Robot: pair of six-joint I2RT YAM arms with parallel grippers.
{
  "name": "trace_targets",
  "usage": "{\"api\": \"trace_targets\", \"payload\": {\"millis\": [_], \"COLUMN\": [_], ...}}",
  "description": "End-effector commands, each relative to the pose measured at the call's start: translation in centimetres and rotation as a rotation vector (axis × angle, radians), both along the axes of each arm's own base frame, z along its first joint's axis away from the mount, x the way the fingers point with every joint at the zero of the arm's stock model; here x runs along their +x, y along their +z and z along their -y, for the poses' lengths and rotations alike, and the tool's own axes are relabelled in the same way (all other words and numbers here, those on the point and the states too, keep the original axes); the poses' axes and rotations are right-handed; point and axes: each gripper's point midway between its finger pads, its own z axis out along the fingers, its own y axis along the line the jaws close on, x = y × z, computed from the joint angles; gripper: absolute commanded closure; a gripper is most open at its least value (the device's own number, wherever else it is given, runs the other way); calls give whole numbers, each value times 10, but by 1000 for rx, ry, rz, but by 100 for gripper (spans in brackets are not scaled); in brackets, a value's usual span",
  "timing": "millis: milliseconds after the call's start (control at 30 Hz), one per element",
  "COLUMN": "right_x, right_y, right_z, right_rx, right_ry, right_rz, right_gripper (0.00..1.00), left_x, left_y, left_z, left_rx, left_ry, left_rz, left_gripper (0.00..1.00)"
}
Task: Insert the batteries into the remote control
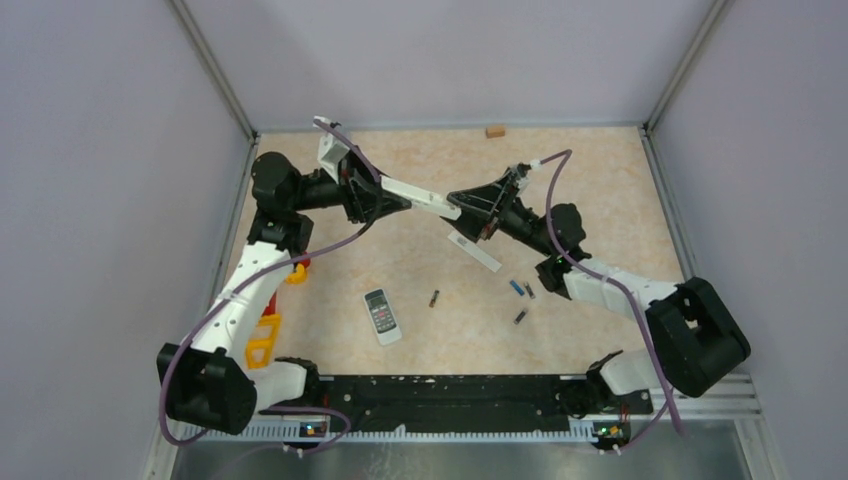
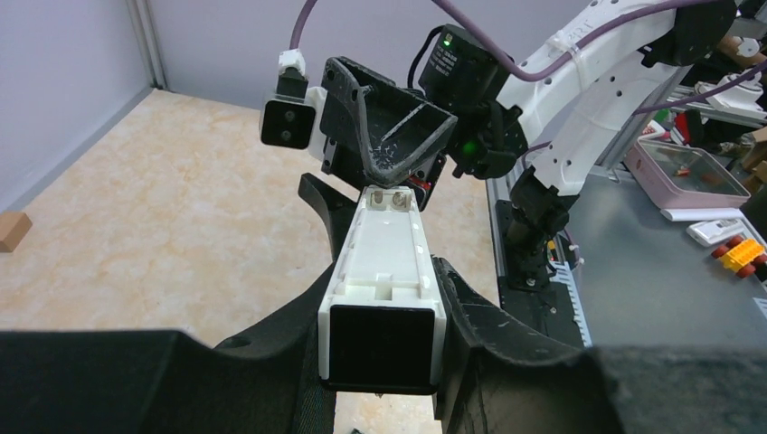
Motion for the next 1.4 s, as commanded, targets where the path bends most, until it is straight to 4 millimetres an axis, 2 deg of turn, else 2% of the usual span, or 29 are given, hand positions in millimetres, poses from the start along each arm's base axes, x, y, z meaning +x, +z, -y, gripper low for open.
{"api": "trace_targets", "payload": {"millis": [0, 133, 200, 233, 267, 300, 367, 400, 567, 667, 767, 833, 933, 1133, 1367], "right_x": [-20, -24, -23, -23, -22, -21, -18, -15, 1, 12, 23, 23, 22, 20, 18], "right_y": [62, 69, 72, 75, 77, 80, 83, 85, 86, 81, 67, 67, 69, 67, 62], "right_z": [4, 2, 3, 5, 6, 8, 9, 10, 10, 7, -7, -12, -14, -15, -19], "right_rx": [215, 261, 279, 294, 307, 316, 320, 319, 254, 192, 48, -31, -123, -148, -157], "right_ry": [84, 112, 107, 98, 88, 74, 34, 8, -122, -184, -215, -255, -315, -314, -300], "right_rz": [113, 128, 140, 154, 166, 182, 229, 245, 351, 368, 321, 344, 378, 399, 411], "right_gripper": [38, 66, 80, 86, 91, 94, 99, 99, 100, 100, 100, 100, 100, 100, 100], "left_x": [0, 3, 4, 4, 5, 8, 17, 24, 57, 52, 44, 42, 44, 51, 53], "left_y": [15, 14, 13, 13, 13, 13, 16, 18, 17, 24, 40, 43, 43, 37, 38], "left_z": [2, 2, 2, 2, 1, 0, -2, -4, -20, -22, -26, -27, -29, -31, -23], "left_rx": [-44, -55, -60, -63, -68, -79, -114, -141, -324, -448, -548, -573, -617, -648, -673], "left_ry": [18, 38, 48, 52, 63, 88, 159, 209, 441, 420, 423, 458, 509, 551, 488], "left_rz": [46, 31, 18, 14, 8, -5, -50, -87, -438, -560, -551, -565, -626, -679, -737], "left_gripper": [100, 94, 85, 77, 49, 29, 5, 2, 1, 1, 1, 1, 1, 1, 22]}}
